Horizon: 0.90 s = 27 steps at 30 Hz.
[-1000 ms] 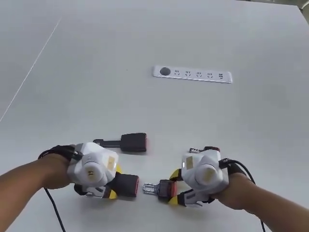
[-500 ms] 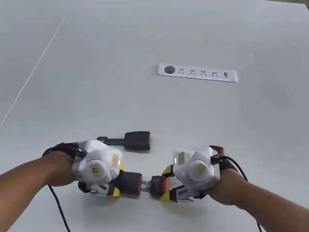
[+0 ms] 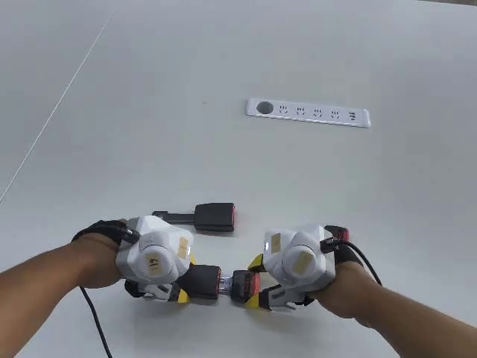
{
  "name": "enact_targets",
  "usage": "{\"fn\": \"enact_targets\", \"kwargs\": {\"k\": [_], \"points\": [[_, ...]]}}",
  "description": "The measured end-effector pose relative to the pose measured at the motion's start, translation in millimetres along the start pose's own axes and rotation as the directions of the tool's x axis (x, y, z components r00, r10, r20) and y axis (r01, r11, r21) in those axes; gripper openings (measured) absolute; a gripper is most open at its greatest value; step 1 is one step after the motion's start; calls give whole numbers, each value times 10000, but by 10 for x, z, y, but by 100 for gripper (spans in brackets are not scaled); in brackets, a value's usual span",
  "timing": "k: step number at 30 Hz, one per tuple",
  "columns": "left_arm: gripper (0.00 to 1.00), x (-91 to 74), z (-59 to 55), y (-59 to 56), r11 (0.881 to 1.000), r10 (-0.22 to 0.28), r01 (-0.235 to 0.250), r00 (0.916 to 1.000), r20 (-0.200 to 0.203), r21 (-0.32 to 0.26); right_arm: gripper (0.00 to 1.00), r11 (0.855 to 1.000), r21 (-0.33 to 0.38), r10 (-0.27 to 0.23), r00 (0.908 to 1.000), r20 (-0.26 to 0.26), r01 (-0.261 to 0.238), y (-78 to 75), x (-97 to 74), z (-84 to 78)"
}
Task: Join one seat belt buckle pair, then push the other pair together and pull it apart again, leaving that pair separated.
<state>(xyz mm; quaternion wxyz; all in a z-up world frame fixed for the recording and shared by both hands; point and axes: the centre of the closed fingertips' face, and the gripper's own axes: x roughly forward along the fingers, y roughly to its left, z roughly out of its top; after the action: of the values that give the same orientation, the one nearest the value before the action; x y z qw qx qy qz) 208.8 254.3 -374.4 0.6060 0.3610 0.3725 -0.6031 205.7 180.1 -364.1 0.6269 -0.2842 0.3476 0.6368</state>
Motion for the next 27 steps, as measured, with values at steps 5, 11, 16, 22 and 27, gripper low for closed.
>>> {"fn": "enact_targets", "kwargs": {"k": [5, 11, 16, 22, 27], "points": [[33, 0, -11, -5, 10000, 21, -22, 10000, -65, -37, 30, 10000, 63, 3, 10000, 85, -3, 16, 82, 118], [33, 32, -7, -18, 10000, 10, -9, 9999, -105, 70, 30, 10000, -31, -44, 9999, -108, 44, -21, 129, 114], [33, 40, -15, -25, 10000, 14, -14, 10000, -55, 90, 31, 9999, -118, -39, 9999, -93, 38, 6, 103, 103], [33, 29, -27, -34, 9998, 17, -16, 10000, -7, 192, 31, 9999, -138, -50, 9999, -123, 48, 26, 93, 89], [33, 15, -31, -35, 9998, 24, -27, 9999, 151, 171, 31, 9999, -59, -137, 9999, -75, 137, 41, 87, 86]]}}
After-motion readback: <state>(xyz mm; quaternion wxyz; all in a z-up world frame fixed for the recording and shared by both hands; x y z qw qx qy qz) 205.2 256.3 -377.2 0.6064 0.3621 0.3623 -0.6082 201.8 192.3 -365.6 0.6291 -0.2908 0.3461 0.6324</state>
